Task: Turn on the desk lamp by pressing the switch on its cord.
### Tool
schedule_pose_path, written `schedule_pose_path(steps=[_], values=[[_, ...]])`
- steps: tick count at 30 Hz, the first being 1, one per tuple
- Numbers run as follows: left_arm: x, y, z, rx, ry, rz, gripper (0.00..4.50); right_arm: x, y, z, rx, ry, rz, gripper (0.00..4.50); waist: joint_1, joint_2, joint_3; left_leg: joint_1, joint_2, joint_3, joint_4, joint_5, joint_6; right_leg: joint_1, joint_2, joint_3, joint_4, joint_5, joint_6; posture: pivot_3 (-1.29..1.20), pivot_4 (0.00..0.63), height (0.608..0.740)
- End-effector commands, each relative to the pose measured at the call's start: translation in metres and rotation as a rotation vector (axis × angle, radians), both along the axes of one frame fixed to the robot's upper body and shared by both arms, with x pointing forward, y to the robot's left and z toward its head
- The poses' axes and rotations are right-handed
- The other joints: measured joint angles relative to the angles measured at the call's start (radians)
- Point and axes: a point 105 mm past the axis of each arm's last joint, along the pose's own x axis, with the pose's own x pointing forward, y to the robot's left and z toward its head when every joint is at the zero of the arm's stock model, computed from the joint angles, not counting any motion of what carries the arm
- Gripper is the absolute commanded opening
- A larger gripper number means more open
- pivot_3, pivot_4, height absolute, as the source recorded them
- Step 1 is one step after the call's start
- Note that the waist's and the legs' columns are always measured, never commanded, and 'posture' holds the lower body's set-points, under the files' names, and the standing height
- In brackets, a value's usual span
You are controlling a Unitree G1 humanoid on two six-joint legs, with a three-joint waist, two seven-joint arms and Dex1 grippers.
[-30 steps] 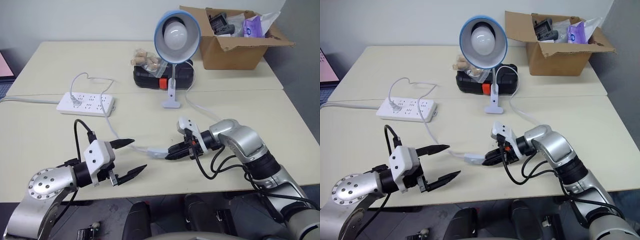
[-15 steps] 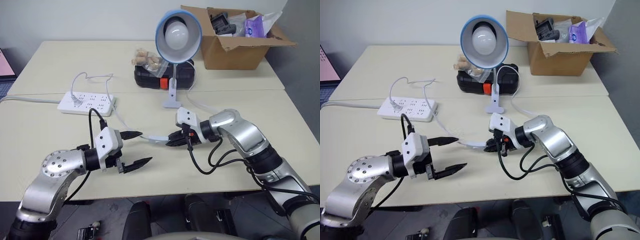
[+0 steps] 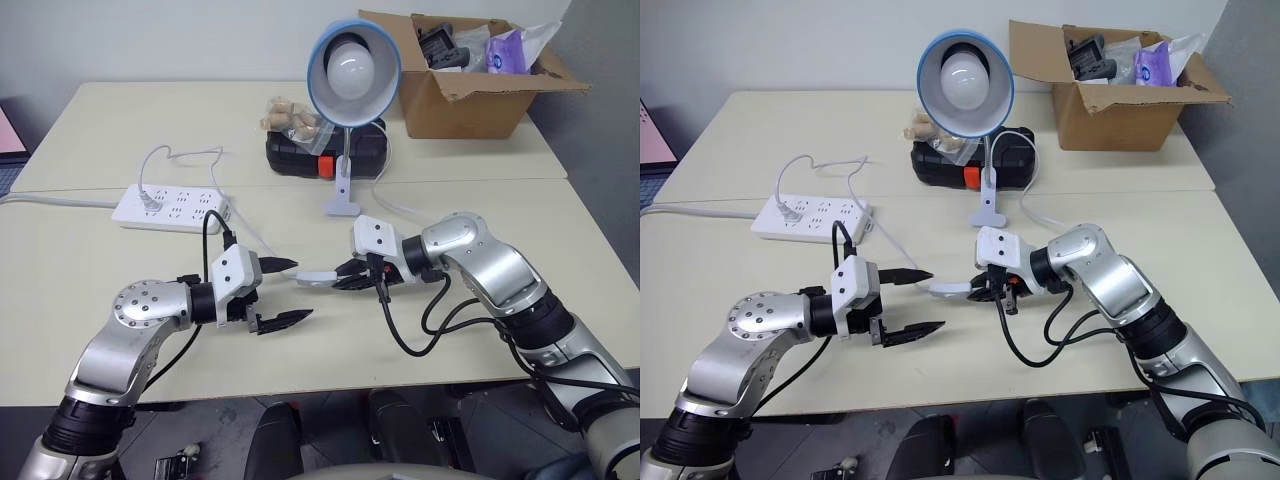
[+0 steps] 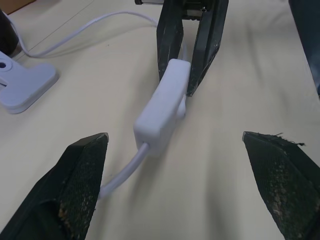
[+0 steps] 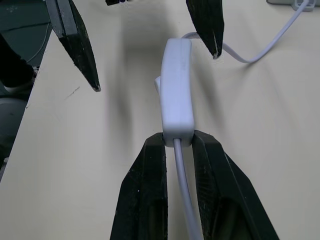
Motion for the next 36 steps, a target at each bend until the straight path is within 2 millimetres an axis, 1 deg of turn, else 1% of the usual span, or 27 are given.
schedule_pose_path(steps=[1, 7, 9, 10, 12, 17, 20, 23, 24, 27, 30, 36], values=[[0.002, -0.006, 0.008, -0.022, -0.024, -0.016, 4.50, -0.004, 0.003, 0.009, 0.005, -0.058, 0.042, 0.37, 0.000, 0.000, 0.000, 0.000, 0.000, 0.000, 0.000, 0.000, 0.000, 0.000, 0.000, 0.000, 0.000, 0.000, 0.000, 0.00, 0.150, 0.740], [0.002, -0.007, 0.006, -0.026, -0.019, -0.026, 4.50, -0.004, 0.003, 0.009, 0.003, -0.066, 0.052, 0.37, 0.000, 0.000, 0.000, 0.000, 0.000, 0.000, 0.000, 0.000, 0.000, 0.000, 0.000, 0.000, 0.000, 0.000, 0.000, 0.00, 0.150, 0.740], [0.002, -0.009, 0.005, -0.025, -0.021, -0.034, 4.13, -0.005, 0.003, 0.009, 0.003, -0.069, 0.056, 0.37, 0.000, 0.000, 0.000, 0.000, 0.000, 0.000, 0.000, 0.000, 0.000, 0.000, 0.000, 0.000, 0.000, 0.000, 0.000, 0.00, 0.150, 0.740], [0.002, -0.009, 0.005, -0.025, -0.023, -0.036, 4.03, -0.005, 0.003, 0.009, 0.003, -0.070, 0.057, 0.37, 0.000, 0.000, 0.000, 0.000, 0.000, 0.000, 0.000, 0.000, 0.000, 0.000, 0.000, 0.000, 0.000, 0.000, 0.000, 0.00, 0.150, 0.740], [0.004, -0.010, 0.005, -0.024, -0.028, -0.039, 3.60, -0.006, 0.004, 0.009, 0.002, -0.074, 0.061, 0.37, 0.000, 0.000, 0.000, 0.000, 0.000, 0.000, 0.000, 0.000, 0.000, 0.000, 0.000, 0.000, 0.000, 0.000, 0.000, 0.00, 0.150, 0.740], [0.007, -0.011, 0.004, -0.014, -0.039, -0.049, 2.77, -0.007, 0.004, 0.009, 0.002, -0.080, 0.068, 0.37, 0.000, 0.000, 0.000, 0.000, 0.000, 0.000, 0.000, 0.000, 0.000, 0.000, 0.000, 0.000, 0.000, 0.000, 0.000, 0.00, 0.150, 0.740], [0.008, -0.012, 0.004, -0.004, -0.047, -0.058, 2.13, -0.008, 0.004, 0.008, 0.003, -0.081, 0.071, 0.37, 0.000, 0.000, 0.000, 0.000, 0.000, 0.000, 0.000, 0.000, 0.000, 0.000, 0.000, 0.000, 0.000, 0.000, 0.000, 0.00, 0.150, 0.740], [0.008, -0.012, 0.004, 0.009, -0.056, -0.064, 1.63, -0.009, 0.005, 0.008, 0.005, -0.082, 0.073, 0.37, 0.001, 0.000, 0.000, 0.000, 0.000, 0.000, 0.000, 0.000, 0.000, 0.000, 0.000, 0.000, 0.000, 0.000, 0.000, 0.00, 0.150, 0.740], [0.009, -0.012, 0.004, 0.011, -0.061, -0.063, 1.36, -0.009, 0.005, 0.008, 0.005, -0.083, 0.074, 0.37, 0.001, 0.000, 0.000, 0.000, 0.000, 0.000, 0.000, 0.000, 0.000, 0.000, 0.000, 0.000, 0.000, 0.000, 0.000, 0.00, 0.150, 0.740], [0.010, -0.013, 0.005, 0.020, -0.071, -0.066, 0.76, -0.010, 0.005, 0.008, 0.006, -0.085, 0.076, 0.37, 0.001, 0.000, 0.000, 0.000, 0.000, 0.000, 0.000, 0.000, 0.000, 0.000, 0.000, 0.000, 0.000, 0.000, 0.000, 0.00, 0.150, 0.740], [0.012, -0.012, 0.005, 0.030, -0.087, -0.065, 0.53, -0.010, 0.005, 0.009, 0.009, -0.086, 0.080, 0.37, 0.001, 0.000, 0.000, 0.000, 0.000, 0.000, 0.000, 0.000, 0.000, 0.000, 0.000, 0.000, 0.000, 0.000, 0.000, 0.00, 0.150, 0.740], [0.013, -0.012, 0.005, 0.028, -0.105, -0.065, 0.51, -0.011, 0.005, 0.009, 0.011, -0.088, 0.089, 0.37, 0.001, 0.000, 0.000, 0.000, 0.000, 0.000, 0.000, 0.000, 0.000, 0.000, 0.000, 0.000, 0.000, 0.000, 0.000, 0.00, 0.150, 0.740]])
